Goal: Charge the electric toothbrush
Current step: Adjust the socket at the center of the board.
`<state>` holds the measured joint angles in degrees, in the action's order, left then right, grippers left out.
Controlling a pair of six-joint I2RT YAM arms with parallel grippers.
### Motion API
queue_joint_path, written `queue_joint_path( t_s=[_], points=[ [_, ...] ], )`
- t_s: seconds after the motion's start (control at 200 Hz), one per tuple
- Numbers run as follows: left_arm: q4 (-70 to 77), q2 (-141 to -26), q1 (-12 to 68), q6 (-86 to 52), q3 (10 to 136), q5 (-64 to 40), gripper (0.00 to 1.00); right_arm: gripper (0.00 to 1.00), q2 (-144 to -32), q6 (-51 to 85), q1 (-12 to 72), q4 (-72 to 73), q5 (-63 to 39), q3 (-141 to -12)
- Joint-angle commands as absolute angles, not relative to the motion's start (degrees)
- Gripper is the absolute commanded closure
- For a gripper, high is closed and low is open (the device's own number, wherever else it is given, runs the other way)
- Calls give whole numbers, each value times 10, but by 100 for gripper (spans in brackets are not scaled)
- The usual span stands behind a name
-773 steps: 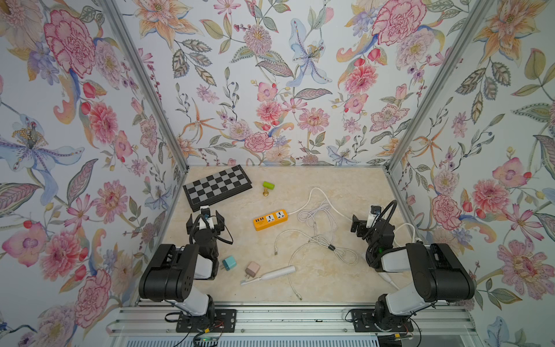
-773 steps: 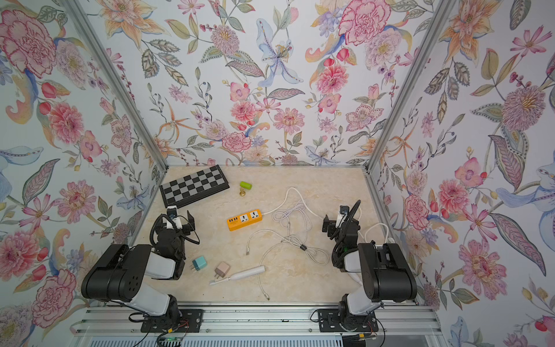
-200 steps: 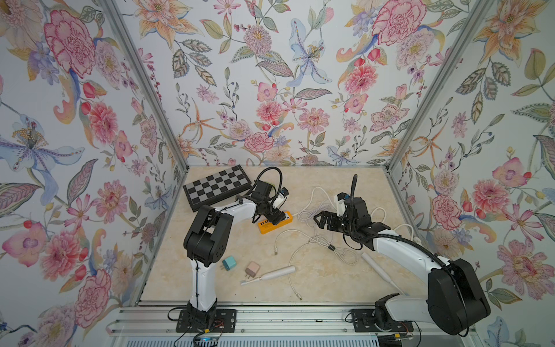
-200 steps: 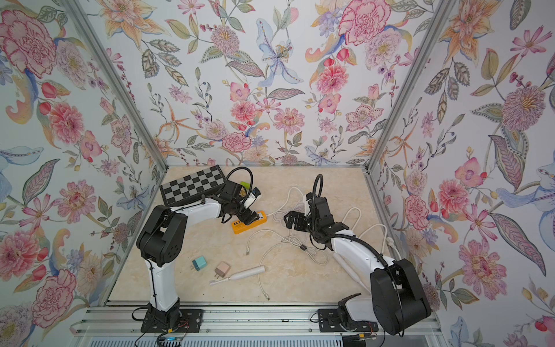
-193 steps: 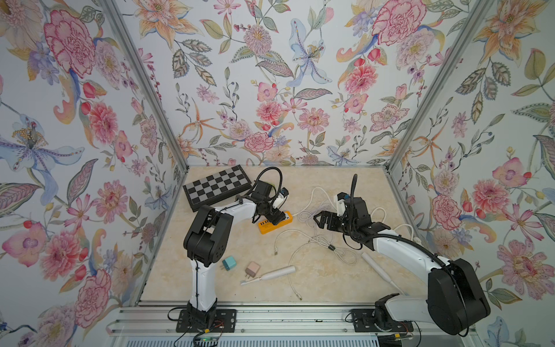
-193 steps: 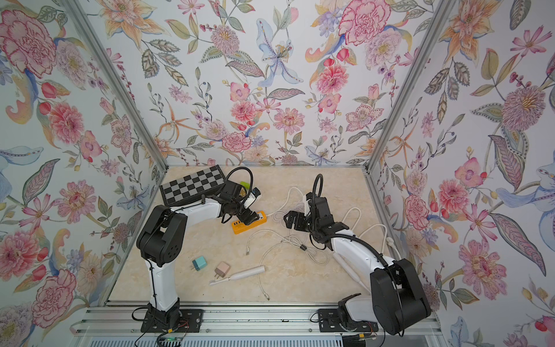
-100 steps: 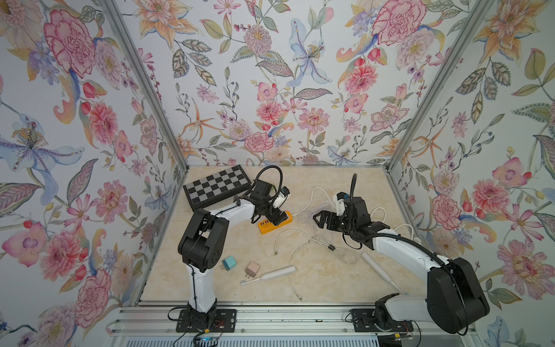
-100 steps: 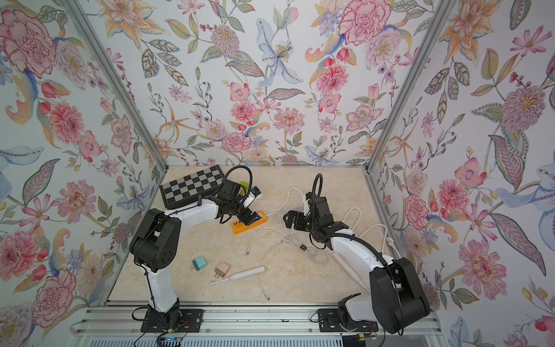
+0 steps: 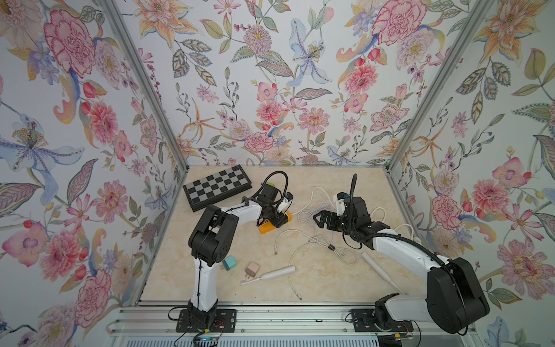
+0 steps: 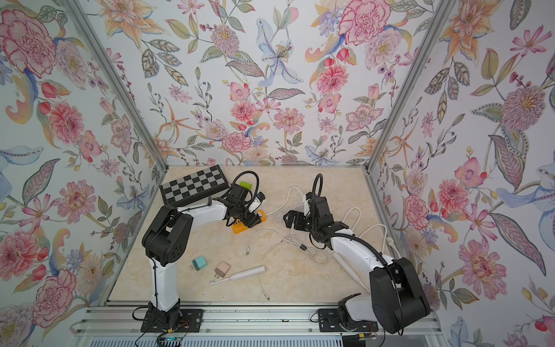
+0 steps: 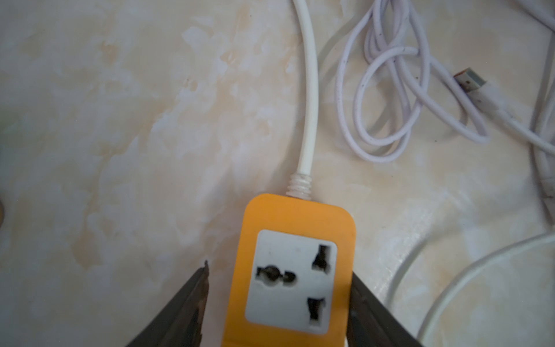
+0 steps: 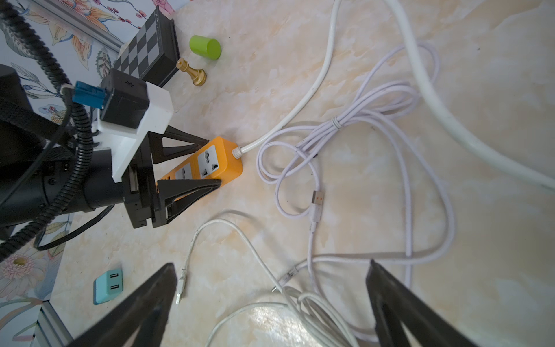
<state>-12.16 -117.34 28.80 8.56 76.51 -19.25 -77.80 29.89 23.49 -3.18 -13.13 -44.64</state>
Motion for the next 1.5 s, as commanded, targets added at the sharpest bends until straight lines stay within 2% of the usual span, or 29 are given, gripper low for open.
queue_joint_path(
  t_s=[0.0,0.18,0.25,0.435,0.605,0.72,0.951,1.121,1.181,1.496],
  points=[
    [-112,-1181,290,49,776,-178,37,0,-773,308,231,-30,-141,-444],
    [-59,-1155,289,-64,734,-163,59,0,-774,309,231,-30,-147,-442],
    [-49,-1143,292,-110,718,-154,60,0,-777,310,230,-30,-150,-443],
    [-67,-1113,296,-231,685,-22,70,0,-789,314,236,-29,-161,-447],
    [-84,-1121,318,-297,685,59,70,0,-805,321,244,-29,-162,-451],
    [-100,-1140,335,-320,707,82,69,0,-812,323,246,-29,-164,-454],
    [-61,-1143,336,-358,700,42,50,0,-815,324,249,-30,-165,-457],
    [-68,-1106,336,-361,686,56,41,0,-813,322,249,-30,-172,-460],
    [-76,-1085,336,-365,674,66,35,0,-812,320,250,-30,-180,-461],
    [-163,-925,377,-441,552,143,30,0,-803,312,280,-41,-227,-455]
  ],
)
